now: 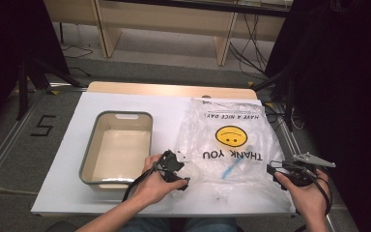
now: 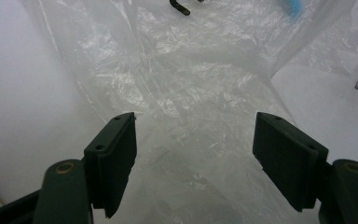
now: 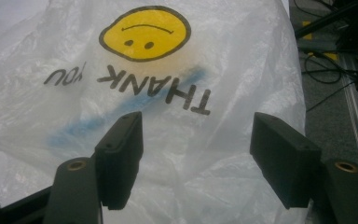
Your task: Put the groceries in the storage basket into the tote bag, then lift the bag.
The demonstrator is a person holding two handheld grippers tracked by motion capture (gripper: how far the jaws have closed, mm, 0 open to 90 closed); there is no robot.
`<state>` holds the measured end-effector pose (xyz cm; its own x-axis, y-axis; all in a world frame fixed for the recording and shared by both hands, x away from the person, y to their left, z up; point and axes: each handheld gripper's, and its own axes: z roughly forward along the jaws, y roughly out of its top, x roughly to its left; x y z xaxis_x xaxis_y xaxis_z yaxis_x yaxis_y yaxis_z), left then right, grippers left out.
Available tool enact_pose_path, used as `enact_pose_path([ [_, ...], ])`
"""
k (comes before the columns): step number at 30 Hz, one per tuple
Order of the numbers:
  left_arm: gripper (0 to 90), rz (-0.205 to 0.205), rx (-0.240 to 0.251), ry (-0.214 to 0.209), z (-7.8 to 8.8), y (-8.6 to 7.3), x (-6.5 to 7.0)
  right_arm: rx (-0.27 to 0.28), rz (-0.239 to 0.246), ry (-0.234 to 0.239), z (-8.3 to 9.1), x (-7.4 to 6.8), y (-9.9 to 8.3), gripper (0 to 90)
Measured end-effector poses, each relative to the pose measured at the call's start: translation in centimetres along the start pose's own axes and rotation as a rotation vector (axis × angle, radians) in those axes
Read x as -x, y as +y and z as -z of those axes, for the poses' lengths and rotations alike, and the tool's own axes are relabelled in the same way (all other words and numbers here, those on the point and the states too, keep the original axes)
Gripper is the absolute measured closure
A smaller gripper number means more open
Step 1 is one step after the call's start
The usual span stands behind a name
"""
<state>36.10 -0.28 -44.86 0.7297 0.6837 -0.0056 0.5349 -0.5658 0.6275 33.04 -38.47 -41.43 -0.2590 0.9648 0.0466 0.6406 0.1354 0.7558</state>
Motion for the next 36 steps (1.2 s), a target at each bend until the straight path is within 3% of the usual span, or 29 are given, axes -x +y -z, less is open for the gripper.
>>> enact_pose_path([
  [6, 30.0, 0.000, 0.002, -0.003, 0.1, 0.0, 0.0, -0.048, -0.006, 0.005, -0.5, 0.0, -0.4, 35.5],
  [22, 29.8, -0.001, 0.000, -0.005, 0.1, 0.1, 0.0, -0.065, 0.007, 0.006, -0.5, -0.1, -0.5, 34.6],
  [27, 29.6, -0.004, -0.033, -0.012, 0.0, -0.2, 0.2, -0.114, 0.021, 0.008, -0.6, -0.1, -0.6, 32.7],
  [36, 29.8, -0.031, -0.113, -0.030, -0.3, -0.6, 1.4, -0.203, 0.062, 0.063, -0.6, -0.3, -1.3, 31.0],
])
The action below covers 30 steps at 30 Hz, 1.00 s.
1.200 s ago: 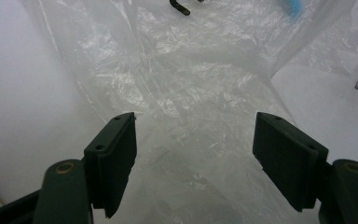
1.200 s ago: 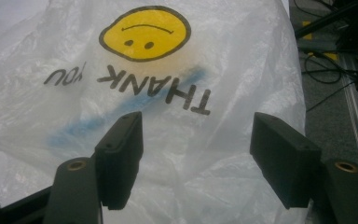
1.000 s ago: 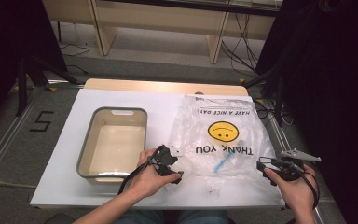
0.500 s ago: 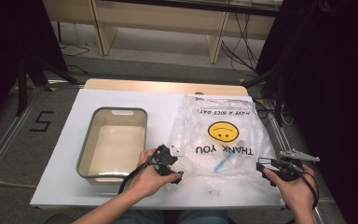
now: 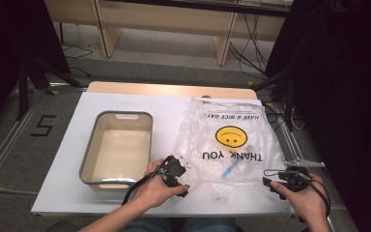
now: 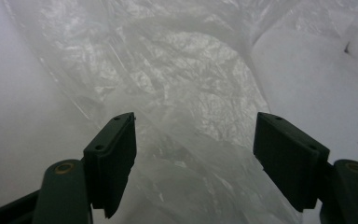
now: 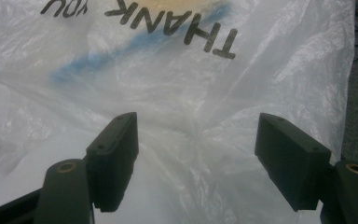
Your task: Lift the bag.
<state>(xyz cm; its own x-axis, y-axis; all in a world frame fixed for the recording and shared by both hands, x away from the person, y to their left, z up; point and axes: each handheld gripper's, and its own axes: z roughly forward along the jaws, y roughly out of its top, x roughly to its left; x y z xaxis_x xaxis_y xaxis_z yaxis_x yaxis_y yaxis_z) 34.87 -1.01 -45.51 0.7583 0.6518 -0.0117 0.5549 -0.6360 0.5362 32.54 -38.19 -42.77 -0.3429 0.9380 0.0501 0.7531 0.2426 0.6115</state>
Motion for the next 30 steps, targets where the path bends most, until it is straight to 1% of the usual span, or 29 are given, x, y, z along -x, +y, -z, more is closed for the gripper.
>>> enact_pose_path([
  [2, 29.9, -0.014, -0.014, -0.010, 0.0, -0.1, 0.2, -0.017, 0.006, 0.001, 0.1, -0.1, -0.3, 31.0],
  [3, 30.2, -0.023, -0.021, -0.017, 0.0, -0.2, 0.3, -0.024, 0.017, 0.002, 0.1, -0.1, -0.4, 31.1],
  [10, 32.6, -0.028, -0.066, -0.030, -0.3, -1.0, 0.2, -0.093, 0.041, 0.015, -0.7, -0.3, -1.3, 31.4],
  [14, 34.9, -0.024, -0.080, -0.036, -0.7, -1.2, 0.3, -0.126, 0.054, 0.013, -1.1, -0.4, -1.6, 31.4],
  [15, 35.7, -0.040, -0.093, -0.038, -0.8, -1.2, 0.2, -0.132, 0.059, 0.014, -1.2, -0.4, -1.7, 31.4],
  [18, 38.0, -0.047, -0.091, -0.038, -1.0, -1.3, 0.3, -0.163, 0.075, 0.010, -1.5, -0.4, -1.9, 31.7],
  [21, 41.7, -0.050, -0.090, -0.042, -1.0, -1.3, 0.3, -0.186, 0.087, 0.007, -1.8, -0.4, -2.1, 32.6],
  [23, 43.7, -0.061, -0.090, -0.044, -1.0, -1.2, 0.4, -0.196, 0.097, 0.007, -2.1, -0.4, -2.2, 33.5],
  [25, 48.2, -0.068, -0.089, -0.048, -0.9, -1.2, 0.4, -0.202, 0.101, 0.005, -2.3, -0.5, -2.2, 35.2],
  [27, 52.8, -0.064, -0.088, -0.045, -1.0, -1.1, 0.5, -0.217, 0.117, 0.002, -2.4, -0.6, -2.2, 37.1],
  [30, 59.2, -0.061, -0.095, -0.046, -1.0, -0.9, 0.6, -0.214, 0.129, -0.012, -2.5, -0.6, -2.1, 40.6],
])
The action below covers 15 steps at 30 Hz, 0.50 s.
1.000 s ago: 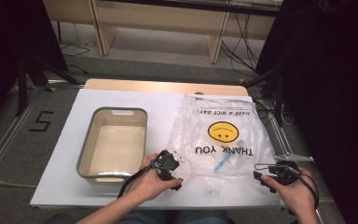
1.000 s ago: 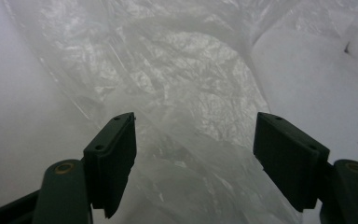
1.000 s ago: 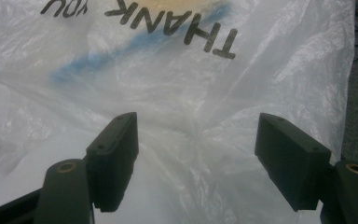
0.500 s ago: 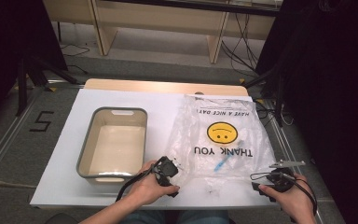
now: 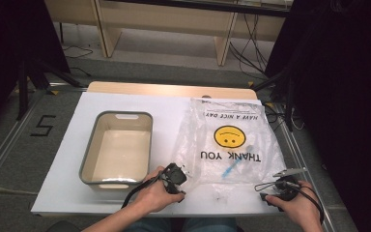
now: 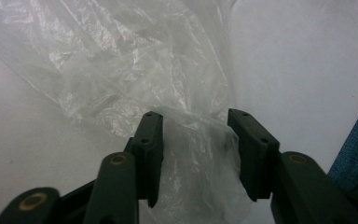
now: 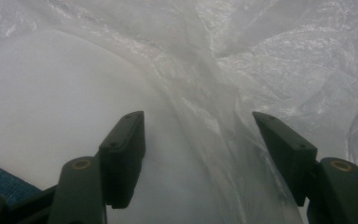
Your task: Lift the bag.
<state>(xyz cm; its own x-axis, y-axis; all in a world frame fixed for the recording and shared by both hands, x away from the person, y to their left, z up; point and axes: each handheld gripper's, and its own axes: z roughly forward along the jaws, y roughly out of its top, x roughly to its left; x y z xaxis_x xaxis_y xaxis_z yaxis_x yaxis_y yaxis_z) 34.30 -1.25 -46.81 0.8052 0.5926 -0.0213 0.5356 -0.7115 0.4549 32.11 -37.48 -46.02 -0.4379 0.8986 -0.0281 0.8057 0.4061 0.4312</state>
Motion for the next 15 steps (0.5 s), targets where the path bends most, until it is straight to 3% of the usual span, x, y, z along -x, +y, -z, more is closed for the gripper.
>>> enact_pose_path([
  [8, 78.1, -0.007, -0.004, 0.002, -0.10, 0.26, 0.64, 0.018, 0.005, 0.007, 0.02, 0.09, 0.10, 63.2],
  [12, 87.4, -0.017, 0.006, -0.004, -0.12, 0.18, 0.80, 0.035, -0.020, 0.009, 0.04, 0.49, -0.10, 73.8],
  [15, 89.4, -0.017, 0.014, -0.007, -0.09, 0.09, 0.77, 0.049, -0.032, 0.023, 0.02, 0.74, -0.23, 82.5],
])
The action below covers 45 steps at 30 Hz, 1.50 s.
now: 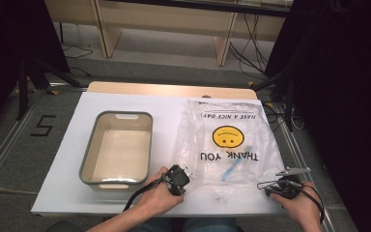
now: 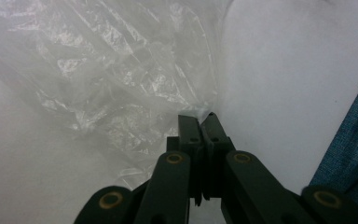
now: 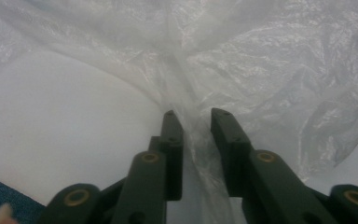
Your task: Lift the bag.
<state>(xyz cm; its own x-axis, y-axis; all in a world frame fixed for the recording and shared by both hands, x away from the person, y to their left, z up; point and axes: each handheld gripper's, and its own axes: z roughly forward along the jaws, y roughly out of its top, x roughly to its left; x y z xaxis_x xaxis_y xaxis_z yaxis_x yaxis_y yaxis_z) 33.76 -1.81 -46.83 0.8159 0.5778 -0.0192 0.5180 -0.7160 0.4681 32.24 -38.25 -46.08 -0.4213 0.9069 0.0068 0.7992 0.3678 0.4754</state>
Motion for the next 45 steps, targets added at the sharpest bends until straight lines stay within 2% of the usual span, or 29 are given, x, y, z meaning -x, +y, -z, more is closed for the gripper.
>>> enact_pose_path([
  [4, 89.6, -0.013, 0.017, -0.002, 0.1, -0.1, -0.1, 0.012, -0.008, 0.017, 0.0, 0.1, 0.0, 89.3],
  [6, 89.6, -0.030, 0.035, 0.020, 0.2, 0.0, 0.0, 0.010, -0.004, 0.016, 0.0, 0.1, 0.0, 89.9],
  [9, 89.7, -0.046, 0.065, 0.032, 1.1, 0.2, -0.2, 0.015, -0.009, 0.009, 0.3, 0.2, 0.1, 90.0],
  [12, 89.7, -0.054, 0.108, 0.050, 2.2, 0.4, -0.5, 0.044, -0.020, -0.004, 1.0, 0.5, 0.2, 90.0],
  [19, 89.7, -0.031, 0.205, 0.071, 4.3, 0.7, -1.0, 0.115, -0.025, -0.033, 2.3, 0.4, 0.7, 90.0],
  [28, 89.7, 0.001, 0.309, 0.090, 6.6, 1.2, -1.5, 0.217, -0.032, -0.076, 3.9, 0.4, 1.2, 90.0],
  [34, 89.7, 0.017, 0.377, 0.097, 7.7, 1.3, -1.9, 0.304, -0.027, -0.109, 4.9, 0.1, 1.6, 90.0],
  [41, 89.6, 0.032, 0.456, 0.118, 8.5, 1.3, -2.8, 0.412, -0.017, -0.146, 5.7, -0.3, 2.2, 90.0],
  [45, 89.6, 0.025, 0.511, 0.142, 8.7, 1.3, -3.1, 0.471, -0.016, -0.164, 6.1, -0.6, 2.4, 90.0],
])
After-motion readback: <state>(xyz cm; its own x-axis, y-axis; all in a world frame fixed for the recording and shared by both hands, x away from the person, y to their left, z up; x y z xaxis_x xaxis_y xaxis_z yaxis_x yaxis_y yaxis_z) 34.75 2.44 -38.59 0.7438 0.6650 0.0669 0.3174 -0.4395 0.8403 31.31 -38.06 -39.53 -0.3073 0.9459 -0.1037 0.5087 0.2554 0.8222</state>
